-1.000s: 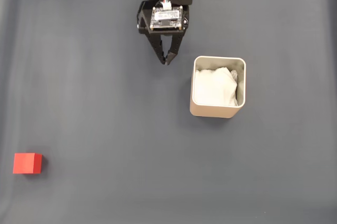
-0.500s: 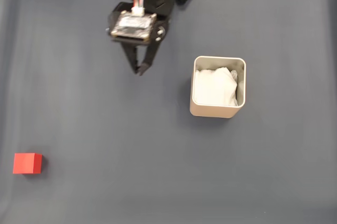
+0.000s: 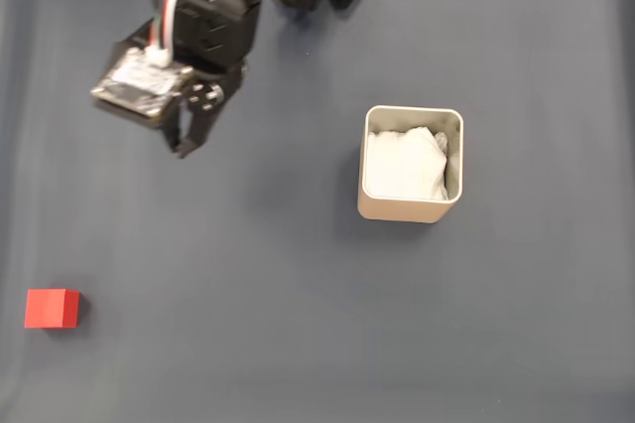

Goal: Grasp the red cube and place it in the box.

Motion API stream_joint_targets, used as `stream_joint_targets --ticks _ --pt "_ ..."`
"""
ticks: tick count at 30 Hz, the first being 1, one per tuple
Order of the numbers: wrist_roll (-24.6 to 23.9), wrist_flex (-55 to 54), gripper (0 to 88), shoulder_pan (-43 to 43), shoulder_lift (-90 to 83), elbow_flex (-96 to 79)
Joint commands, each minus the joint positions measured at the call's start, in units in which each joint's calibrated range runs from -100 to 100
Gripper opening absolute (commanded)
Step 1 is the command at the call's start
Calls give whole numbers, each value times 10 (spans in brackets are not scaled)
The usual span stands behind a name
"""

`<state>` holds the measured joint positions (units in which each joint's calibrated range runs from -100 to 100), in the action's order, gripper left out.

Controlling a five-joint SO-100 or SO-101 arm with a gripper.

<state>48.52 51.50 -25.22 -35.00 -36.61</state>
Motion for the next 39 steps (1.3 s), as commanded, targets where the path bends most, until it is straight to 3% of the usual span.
stream_joint_targets --ticks 1,20,39 --pt "6 -3 2 -26 47 78" --pt "18 -57 2 -122 349 357" --pt "13 -100 2 -149 481 470"
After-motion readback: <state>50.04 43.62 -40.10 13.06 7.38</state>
